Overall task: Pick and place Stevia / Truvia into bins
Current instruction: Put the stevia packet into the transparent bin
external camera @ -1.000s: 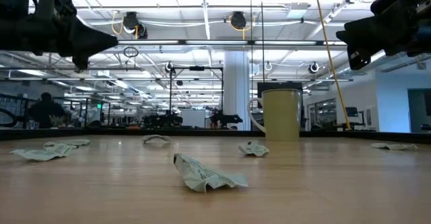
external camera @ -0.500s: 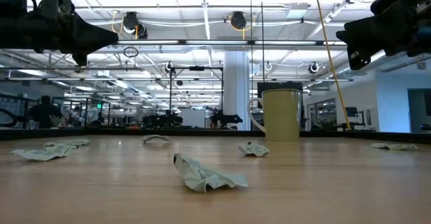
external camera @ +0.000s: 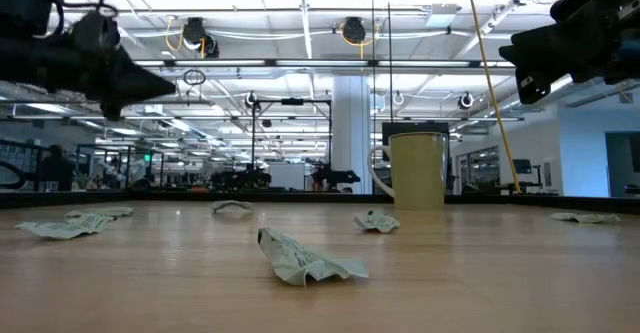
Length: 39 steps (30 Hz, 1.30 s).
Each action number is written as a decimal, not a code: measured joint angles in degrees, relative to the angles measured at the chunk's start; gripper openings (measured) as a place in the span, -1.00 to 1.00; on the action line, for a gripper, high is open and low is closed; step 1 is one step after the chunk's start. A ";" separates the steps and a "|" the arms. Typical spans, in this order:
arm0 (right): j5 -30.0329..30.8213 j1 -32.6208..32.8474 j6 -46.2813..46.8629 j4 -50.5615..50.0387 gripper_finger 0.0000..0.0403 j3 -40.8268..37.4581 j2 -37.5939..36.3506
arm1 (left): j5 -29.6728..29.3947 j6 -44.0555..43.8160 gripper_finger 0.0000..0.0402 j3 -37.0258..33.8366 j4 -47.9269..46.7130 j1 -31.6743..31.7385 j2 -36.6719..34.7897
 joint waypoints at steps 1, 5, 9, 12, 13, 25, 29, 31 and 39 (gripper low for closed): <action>0.00 -0.02 0.01 0.02 -0.56 0.01 0.00 | -0.85 -0.61 -0.79 0.00 -1.11 0.00 0.89; 0.00 0.00 -0.01 0.02 -0.56 0.00 0.00 | -3.10 -0.90 -0.79 0.00 -1.47 0.01 6.13; 0.00 -0.02 0.00 0.00 -0.56 -0.01 0.00 | -6.21 1.28 -0.79 0.00 4.78 0.00 12.14; 0.00 0.00 0.00 0.01 -0.56 0.00 0.00 | -6.84 4.81 -0.79 0.00 10.36 0.00 16.46; 0.02 0.00 -0.01 0.00 -0.56 0.01 0.00 | -6.82 5.32 -0.79 0.00 11.80 0.00 17.74; 0.01 0.00 0.00 0.01 -0.56 -0.01 0.00 | 2.13 -0.76 -0.79 0.02 16.12 -3.92 31.74; 0.00 0.00 0.00 0.00 -0.56 -0.01 0.00 | -0.04 1.77 -0.79 0.04 23.95 -8.35 37.22; 0.00 -0.02 -0.01 0.01 -0.56 0.00 0.00 | -1.84 3.61 -0.79 0.05 27.29 -10.27 39.97; 0.00 -0.02 -0.01 0.00 -0.56 -0.01 0.00 | -8.25 1.54 -0.79 0.40 29.76 -13.40 50.33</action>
